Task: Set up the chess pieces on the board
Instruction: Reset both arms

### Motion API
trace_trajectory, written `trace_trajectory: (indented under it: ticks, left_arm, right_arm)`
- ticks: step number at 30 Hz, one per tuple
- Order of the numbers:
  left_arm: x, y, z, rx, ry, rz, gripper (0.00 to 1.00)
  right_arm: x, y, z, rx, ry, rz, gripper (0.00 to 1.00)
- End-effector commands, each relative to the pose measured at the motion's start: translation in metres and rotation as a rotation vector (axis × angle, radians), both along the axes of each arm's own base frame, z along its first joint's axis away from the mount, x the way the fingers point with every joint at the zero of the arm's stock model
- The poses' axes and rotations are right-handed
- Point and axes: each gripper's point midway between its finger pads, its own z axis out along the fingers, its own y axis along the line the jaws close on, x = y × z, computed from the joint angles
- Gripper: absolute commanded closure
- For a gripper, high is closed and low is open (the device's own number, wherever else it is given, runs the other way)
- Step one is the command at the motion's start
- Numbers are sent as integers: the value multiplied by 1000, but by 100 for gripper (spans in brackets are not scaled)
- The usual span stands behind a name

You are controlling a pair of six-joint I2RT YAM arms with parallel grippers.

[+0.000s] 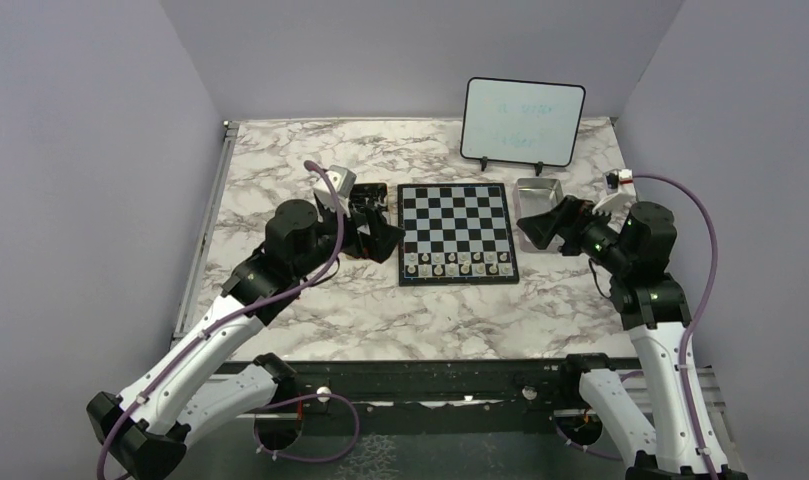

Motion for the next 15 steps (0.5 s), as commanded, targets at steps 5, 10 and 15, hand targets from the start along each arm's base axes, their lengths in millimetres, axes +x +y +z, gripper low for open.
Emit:
trace_trajectory:
  ticks: [5,10,15]
  left_arm:
    - [-13,14,-23,-36,55,51,1]
    - [-14,15,-23,-38,57,48,1]
    - [-14,16,-20,-42,48,55,1]
  right_arm:
    - [-10,1,-26,-33,79,28,0]
    - [-12,-4,-25,-59,77,8,0]
    - [-14,-5,-22,-63,58,4,0]
